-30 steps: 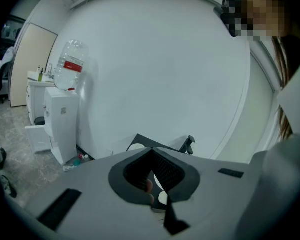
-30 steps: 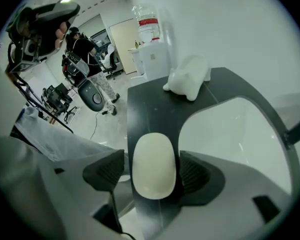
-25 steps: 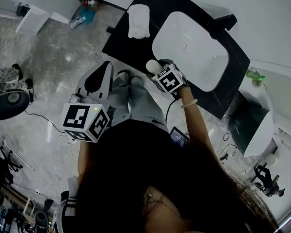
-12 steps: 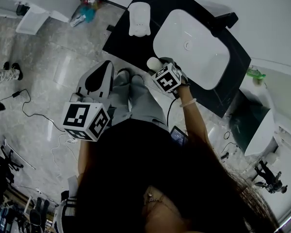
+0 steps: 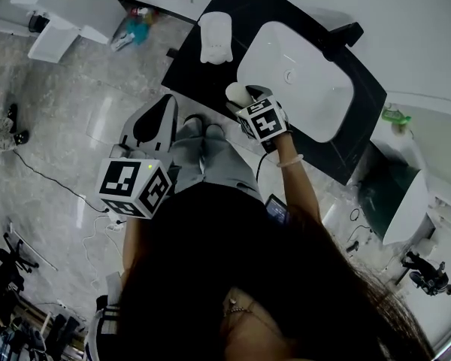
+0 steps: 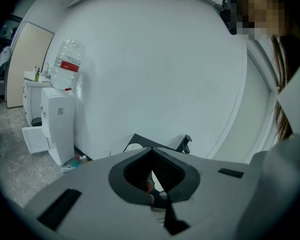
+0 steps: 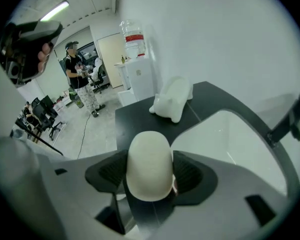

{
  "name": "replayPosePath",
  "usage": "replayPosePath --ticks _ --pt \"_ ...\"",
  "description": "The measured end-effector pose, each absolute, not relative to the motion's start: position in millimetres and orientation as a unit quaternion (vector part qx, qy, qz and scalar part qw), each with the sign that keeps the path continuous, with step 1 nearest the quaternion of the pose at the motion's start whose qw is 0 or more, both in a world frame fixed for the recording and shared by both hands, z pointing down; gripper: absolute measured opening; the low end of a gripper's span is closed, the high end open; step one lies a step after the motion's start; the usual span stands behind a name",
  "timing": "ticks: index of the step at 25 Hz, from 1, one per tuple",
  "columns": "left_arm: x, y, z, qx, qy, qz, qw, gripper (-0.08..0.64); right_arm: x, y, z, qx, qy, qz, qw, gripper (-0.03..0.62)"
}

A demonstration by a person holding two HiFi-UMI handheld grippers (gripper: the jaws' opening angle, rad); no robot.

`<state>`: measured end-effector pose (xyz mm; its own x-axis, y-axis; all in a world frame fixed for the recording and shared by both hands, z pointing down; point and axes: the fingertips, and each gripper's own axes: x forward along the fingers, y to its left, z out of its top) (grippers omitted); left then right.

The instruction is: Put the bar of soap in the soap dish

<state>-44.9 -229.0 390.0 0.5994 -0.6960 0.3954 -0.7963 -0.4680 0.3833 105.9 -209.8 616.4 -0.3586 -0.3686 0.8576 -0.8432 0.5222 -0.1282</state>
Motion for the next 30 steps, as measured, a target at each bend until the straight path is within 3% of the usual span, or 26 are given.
replayPosePath --ticks 13,30 --pt "-52 -242 366 0.856 -0.45 0.067 0.244 0.0 104 -299 546 0.492 -0.787 0.278 0.247 0.301" --pt "-93 -242 373 0.821 -0.508 0.06 0.256 0.0 88 -387 546 0.541 -0.766 0.301 0.173 0.301"
